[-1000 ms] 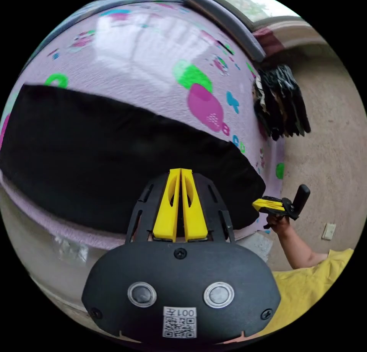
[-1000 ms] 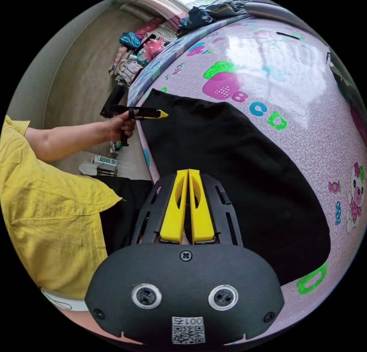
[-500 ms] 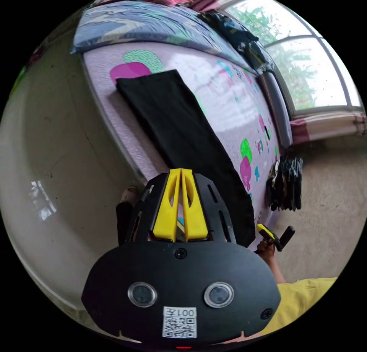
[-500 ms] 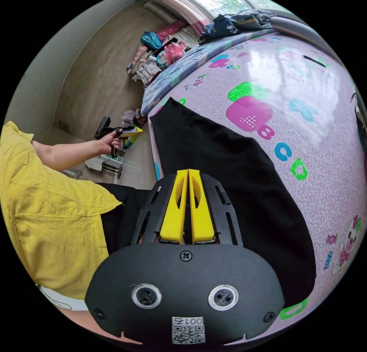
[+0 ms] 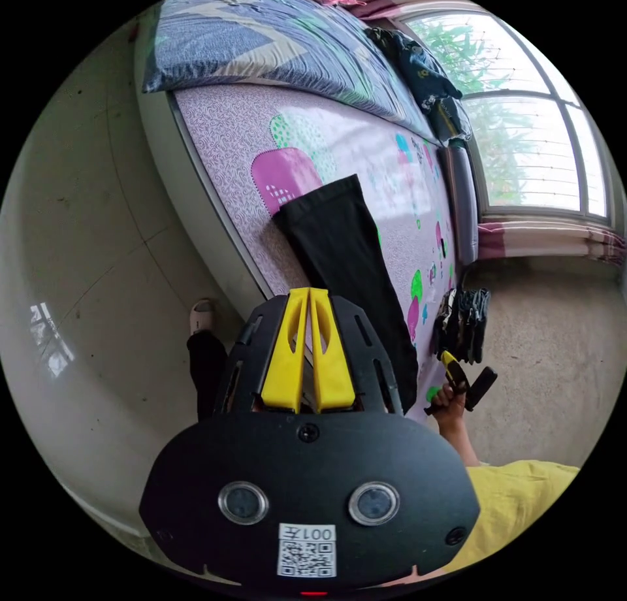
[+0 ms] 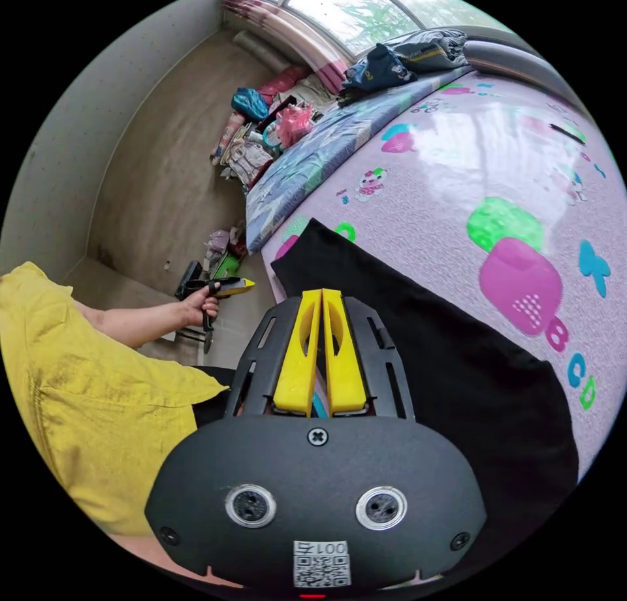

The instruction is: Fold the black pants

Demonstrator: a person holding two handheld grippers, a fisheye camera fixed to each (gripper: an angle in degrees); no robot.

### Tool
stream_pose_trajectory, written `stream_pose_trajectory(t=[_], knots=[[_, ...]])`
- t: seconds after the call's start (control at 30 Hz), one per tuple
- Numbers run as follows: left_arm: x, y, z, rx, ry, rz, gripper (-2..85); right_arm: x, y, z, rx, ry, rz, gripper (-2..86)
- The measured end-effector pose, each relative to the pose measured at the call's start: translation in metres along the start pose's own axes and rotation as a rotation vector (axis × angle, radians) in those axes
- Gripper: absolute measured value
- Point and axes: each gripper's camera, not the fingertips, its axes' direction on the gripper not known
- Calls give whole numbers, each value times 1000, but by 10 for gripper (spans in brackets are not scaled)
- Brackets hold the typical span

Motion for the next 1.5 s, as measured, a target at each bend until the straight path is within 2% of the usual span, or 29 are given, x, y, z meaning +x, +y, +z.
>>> stream_pose_trajectory(t=[0.13, 0.33, 0.5, 0.63, 0.77, 1.07, 1.33, 1.5], knots=[[-5, -26, -36, -48, 33, 29, -16, -14, -33, 52, -13, -62, 5, 5], [-12, -30, -78, -12, 162, 16, -15, -34, -93, 103, -131, -79, -148, 8], [-11, -18, -99, 12, 226, -10, 3, -12, -155, 144, -330, -151, -232, 21], [-4, -8, -114, 61, 290, -5, 37, 3, -201, 174, -386, -116, -362, 34], [3, 5, -123, 110, 308, -16, 52, 31, -254, 226, -497, -206, -434, 66], [17, 8, -143, 236, 273, 11, 62, 93, -336, 344, -716, -227, -517, 119], [42, 14, -148, 242, 151, 17, 83, 149, -379, 416, -825, -289, -490, 123], [54, 10, -151, 234, 175, -31, 97, 179, -405, 440, -891, -347, -462, 116]])
